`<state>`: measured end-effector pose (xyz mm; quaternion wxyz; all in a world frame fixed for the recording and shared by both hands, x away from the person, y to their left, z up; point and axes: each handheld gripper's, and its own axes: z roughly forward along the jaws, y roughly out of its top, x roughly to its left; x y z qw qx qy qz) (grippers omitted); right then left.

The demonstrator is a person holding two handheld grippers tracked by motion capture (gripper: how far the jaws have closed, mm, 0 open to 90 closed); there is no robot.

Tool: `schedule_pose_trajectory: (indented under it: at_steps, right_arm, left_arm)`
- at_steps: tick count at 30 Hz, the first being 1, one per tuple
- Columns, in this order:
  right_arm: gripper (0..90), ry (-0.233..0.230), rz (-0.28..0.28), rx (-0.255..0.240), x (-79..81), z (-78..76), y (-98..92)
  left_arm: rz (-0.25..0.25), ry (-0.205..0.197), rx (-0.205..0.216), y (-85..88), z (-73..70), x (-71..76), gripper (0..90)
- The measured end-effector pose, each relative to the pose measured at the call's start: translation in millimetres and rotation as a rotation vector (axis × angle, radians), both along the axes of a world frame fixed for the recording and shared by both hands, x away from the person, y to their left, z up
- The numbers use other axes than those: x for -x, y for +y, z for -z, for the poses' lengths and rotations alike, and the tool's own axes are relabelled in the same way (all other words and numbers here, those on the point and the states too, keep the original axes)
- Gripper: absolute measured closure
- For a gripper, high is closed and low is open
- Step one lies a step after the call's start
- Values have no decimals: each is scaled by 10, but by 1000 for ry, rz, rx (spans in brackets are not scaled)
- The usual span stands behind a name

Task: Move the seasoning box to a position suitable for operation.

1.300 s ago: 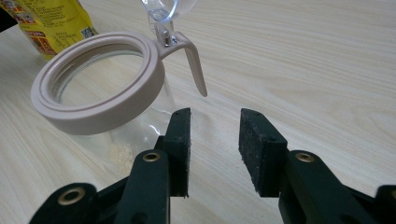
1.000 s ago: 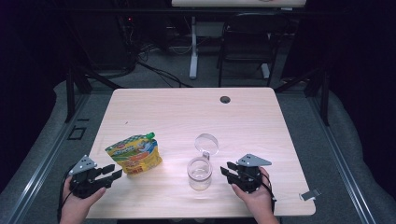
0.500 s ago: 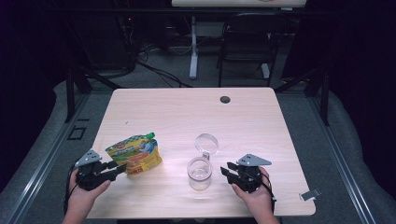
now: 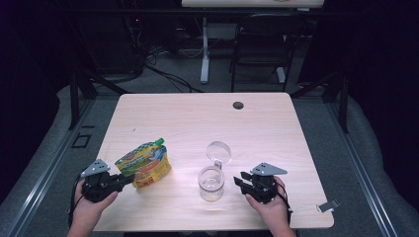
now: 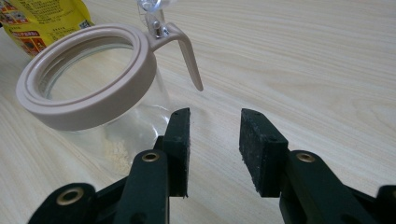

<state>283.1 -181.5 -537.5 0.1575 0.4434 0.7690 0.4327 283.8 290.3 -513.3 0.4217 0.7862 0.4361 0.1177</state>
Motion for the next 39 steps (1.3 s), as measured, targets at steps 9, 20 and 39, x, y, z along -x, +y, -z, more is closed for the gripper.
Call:
schedule_pose_trajectory:
  at_steps: [9, 20, 39]
  right_arm:
    - [638, 7, 1, 3, -8, 4, -15]
    - [637, 9, -3, 0, -11, 9, -14]
    - [632, 12, -8, 1, -14, 20, -9]
  left_arm:
    - [46, 0, -4, -97, -31, 50, 819]
    - [58, 26, 39, -103, -29, 11, 766]
    - [39, 83, 41, -255, 81, -210, 519]
